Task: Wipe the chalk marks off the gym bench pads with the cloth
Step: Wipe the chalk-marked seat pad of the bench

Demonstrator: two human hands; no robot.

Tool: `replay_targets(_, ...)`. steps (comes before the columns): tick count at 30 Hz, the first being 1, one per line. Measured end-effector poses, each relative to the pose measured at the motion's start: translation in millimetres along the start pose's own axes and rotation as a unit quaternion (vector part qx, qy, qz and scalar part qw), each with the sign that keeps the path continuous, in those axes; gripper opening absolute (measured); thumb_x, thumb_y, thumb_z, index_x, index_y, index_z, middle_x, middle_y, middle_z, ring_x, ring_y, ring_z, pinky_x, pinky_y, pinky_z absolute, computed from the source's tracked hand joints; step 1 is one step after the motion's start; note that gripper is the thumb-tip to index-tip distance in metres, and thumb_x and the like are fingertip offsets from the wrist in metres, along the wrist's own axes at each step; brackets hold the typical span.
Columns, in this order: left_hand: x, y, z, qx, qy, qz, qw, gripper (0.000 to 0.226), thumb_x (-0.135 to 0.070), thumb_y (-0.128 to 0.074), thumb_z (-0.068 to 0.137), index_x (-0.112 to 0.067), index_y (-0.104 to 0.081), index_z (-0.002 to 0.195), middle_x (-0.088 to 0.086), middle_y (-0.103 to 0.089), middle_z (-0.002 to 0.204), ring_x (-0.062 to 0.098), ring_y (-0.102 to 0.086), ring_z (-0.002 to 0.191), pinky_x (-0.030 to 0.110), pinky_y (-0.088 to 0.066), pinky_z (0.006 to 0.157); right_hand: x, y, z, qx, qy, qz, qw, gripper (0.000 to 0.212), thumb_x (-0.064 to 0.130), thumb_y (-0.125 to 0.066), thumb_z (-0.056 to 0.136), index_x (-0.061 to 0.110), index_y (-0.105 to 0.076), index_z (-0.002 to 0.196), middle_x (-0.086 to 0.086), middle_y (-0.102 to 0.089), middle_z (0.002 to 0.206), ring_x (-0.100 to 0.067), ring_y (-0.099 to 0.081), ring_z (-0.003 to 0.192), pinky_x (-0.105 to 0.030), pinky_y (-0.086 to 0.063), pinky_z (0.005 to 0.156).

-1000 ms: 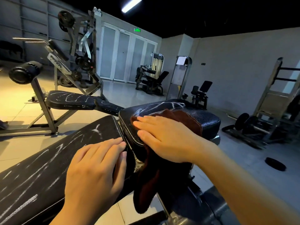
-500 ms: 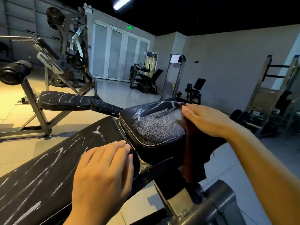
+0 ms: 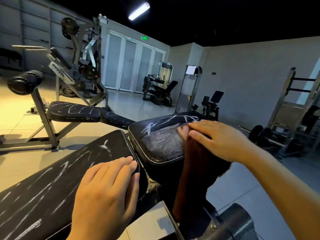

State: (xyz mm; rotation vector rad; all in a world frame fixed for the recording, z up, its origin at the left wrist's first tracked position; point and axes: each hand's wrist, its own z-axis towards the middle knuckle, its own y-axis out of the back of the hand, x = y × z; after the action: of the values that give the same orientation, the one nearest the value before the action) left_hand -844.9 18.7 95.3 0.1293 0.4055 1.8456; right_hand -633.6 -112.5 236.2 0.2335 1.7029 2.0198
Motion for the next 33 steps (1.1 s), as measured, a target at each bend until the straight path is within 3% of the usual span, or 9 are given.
replay_targets(3,1,-2,0,0.002,-0.008,0.001,1.0,0.032,-0.028,-0.047,0.091,-0.011,-0.074,0.092,0.003,-0.072,0.1,0.022,-0.069,0.085,0.03,-0.04,0.084,-7,-1,4,0.006,-0.031,-0.01,0.999,0.08,0.068,-0.001,0.079,0.04,-0.027,0.15,0.02,-0.024,0.157,-0.002,-0.014,0.146,-0.033,-0.017,0.118)
replay_targets(9,2,-3,1,0.01,-0.008,0.001,1.0,0.034,-0.029,-0.046,0.089,-0.012,-0.075,0.091,0.003,-0.073,0.098,0.023,-0.07,0.084,0.029,-0.04,0.085,-6,-19,3,-0.08,-0.005,-0.007,0.997,0.071,0.062,0.001,0.088,0.04,-0.03,0.148,0.022,-0.03,0.154,0.004,-0.018,0.143,-0.025,0.0,0.119)
replay_targets(12,3,-2,1,0.019,-0.003,-0.004,1.0,0.033,-0.03,-0.047,0.089,-0.013,-0.075,0.092,0.002,-0.073,0.101,0.022,-0.07,0.087,0.03,-0.04,0.085,-4,-21,0,-0.145,0.002,0.05,0.988,0.059,0.059,-0.014,0.093,0.042,-0.037,0.145,0.024,-0.039,0.146,0.011,-0.026,0.133,-0.015,-0.007,0.11)
replay_targets(14,2,-1,0,0.019,0.003,-0.009,1.0,0.033,-0.031,-0.047,0.09,-0.014,-0.074,0.093,0.001,-0.072,0.102,0.021,-0.069,0.088,0.03,-0.04,0.084,-7,-21,-1,-0.171,-0.007,0.173,0.97,0.041,0.04,-0.031,0.104,0.038,-0.043,0.143,0.024,-0.044,0.141,0.012,-0.031,0.127,-0.016,-0.019,0.107)
replay_targets(16,1,1,1,0.02,0.011,-0.015,1.0,0.032,-0.033,-0.046,0.09,-0.016,-0.074,0.094,-0.001,-0.071,0.102,0.02,-0.068,0.089,0.031,-0.04,0.084,-13,-17,-2,-0.179,-0.025,0.259,0.949,0.039,0.02,-0.041,0.103,0.031,-0.048,0.14,0.016,-0.05,0.139,-0.001,-0.041,0.129,-0.019,-0.029,0.104)
replay_targets(22,-31,-2,13,-0.02,0.036,-0.011,0.999,0.032,-0.046,-0.05,0.085,-0.024,-0.072,0.093,-0.002,-0.067,0.108,0.02,-0.054,0.103,0.039,-0.032,0.085,-16,-3,12,-0.12,-0.002,0.133,0.984,0.042,0.018,-0.05,0.1,0.028,-0.049,0.14,0.008,-0.052,0.14,-0.018,-0.043,0.131,-0.032,-0.033,0.107)
replay_targets(26,-82,-17,36,0.042,0.052,0.019,0.998,0.045,-0.062,-0.048,0.076,-0.024,-0.069,0.09,0.0,-0.06,0.114,0.023,-0.047,0.109,0.042,-0.028,0.082,-14,6,26,-0.091,0.009,0.093,0.991,0.042,0.018,-0.055,0.098,0.03,-0.052,0.139,0.002,-0.061,0.132,-0.022,-0.051,0.123,-0.04,-0.041,0.104)
replay_targets(29,-95,-25,48,0.058,0.058,0.008,0.997,0.023,-0.042,-0.071,0.068,-0.023,-0.066,0.081,-0.003,-0.057,0.105,0.02,-0.046,0.101,0.037,-0.026,0.075,-12,15,23,-0.095,0.027,0.079,0.992,0.037,0.013,-0.062,0.093,0.026,-0.062,0.128,0.002,-0.064,0.121,-0.017,-0.056,0.112,-0.032,-0.044,0.097)
replay_targets(33,-85,-26,47,0.064,0.089,-0.076,0.991,0.033,-0.012,-0.084,0.056,-0.023,-0.059,0.075,-0.008,-0.056,0.089,0.015,-0.046,0.086,0.028,-0.025,0.068,-24,36,-7,-0.174,0.02,0.214,0.961,0.016,0.016,-0.069,0.088,0.031,-0.067,0.089,0.013,-0.064,0.094,-0.005,-0.059,0.089,-0.023,-0.048,0.084)
